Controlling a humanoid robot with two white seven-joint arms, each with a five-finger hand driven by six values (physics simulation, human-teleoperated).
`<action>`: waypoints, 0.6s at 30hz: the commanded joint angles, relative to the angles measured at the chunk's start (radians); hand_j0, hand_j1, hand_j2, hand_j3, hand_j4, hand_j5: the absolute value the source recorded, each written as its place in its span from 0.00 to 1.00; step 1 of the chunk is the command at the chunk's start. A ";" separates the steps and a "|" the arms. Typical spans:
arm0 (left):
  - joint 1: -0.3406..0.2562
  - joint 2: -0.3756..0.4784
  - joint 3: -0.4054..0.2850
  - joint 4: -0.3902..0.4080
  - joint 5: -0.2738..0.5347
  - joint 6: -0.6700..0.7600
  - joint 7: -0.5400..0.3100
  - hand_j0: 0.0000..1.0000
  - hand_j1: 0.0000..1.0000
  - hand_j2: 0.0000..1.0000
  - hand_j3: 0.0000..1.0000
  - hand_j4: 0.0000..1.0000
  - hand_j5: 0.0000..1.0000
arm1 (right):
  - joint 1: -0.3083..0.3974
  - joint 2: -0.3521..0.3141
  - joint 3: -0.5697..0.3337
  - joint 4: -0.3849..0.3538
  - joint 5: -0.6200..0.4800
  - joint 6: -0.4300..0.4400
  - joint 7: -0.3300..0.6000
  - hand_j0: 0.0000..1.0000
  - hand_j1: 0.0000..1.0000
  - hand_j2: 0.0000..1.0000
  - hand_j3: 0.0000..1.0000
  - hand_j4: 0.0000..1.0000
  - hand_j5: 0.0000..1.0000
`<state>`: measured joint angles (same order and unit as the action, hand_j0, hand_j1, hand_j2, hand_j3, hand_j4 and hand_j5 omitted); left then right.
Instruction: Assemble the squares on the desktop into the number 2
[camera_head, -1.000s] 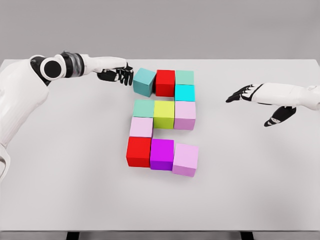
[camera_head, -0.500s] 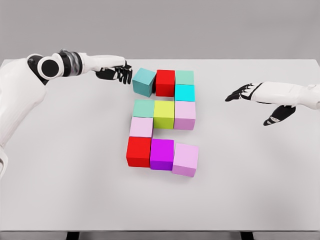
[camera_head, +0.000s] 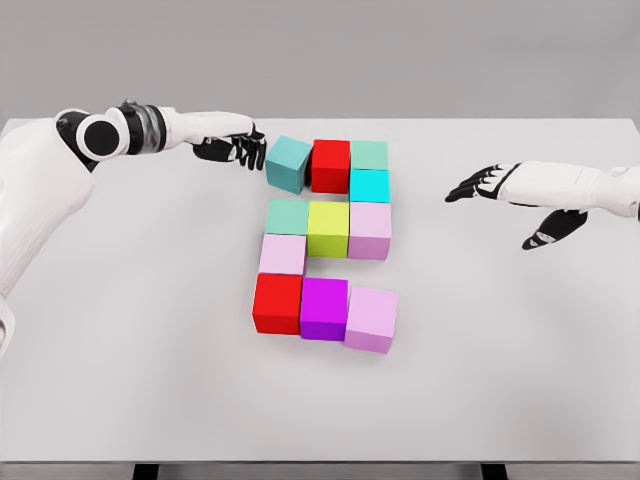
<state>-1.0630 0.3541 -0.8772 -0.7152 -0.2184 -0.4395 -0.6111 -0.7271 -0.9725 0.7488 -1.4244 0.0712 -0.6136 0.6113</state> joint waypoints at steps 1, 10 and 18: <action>0.000 0.000 0.001 -0.006 0.007 -0.002 0.000 0.35 0.35 0.35 0.35 0.35 0.35 | 0.000 -0.002 -0.002 -0.001 -0.005 0.003 0.000 1.00 1.00 1.00 1.00 1.00 1.00; 0.003 0.022 0.001 -0.032 0.008 -0.004 0.000 0.35 0.35 0.35 0.35 0.35 0.35 | -0.002 -0.003 -0.002 -0.001 -0.005 0.003 0.000 1.00 1.00 1.00 1.00 1.00 1.00; 0.008 0.069 0.000 -0.069 0.001 0.022 0.000 0.36 0.36 0.36 0.36 0.36 0.36 | -0.003 -0.005 -0.003 -0.001 -0.005 0.003 0.000 1.00 1.00 1.00 1.00 1.00 1.00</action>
<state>-1.0539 0.4125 -0.8788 -0.7798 -0.2180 -0.4303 -0.6111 -0.7302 -0.9749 0.7467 -1.4254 0.0723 -0.6136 0.6113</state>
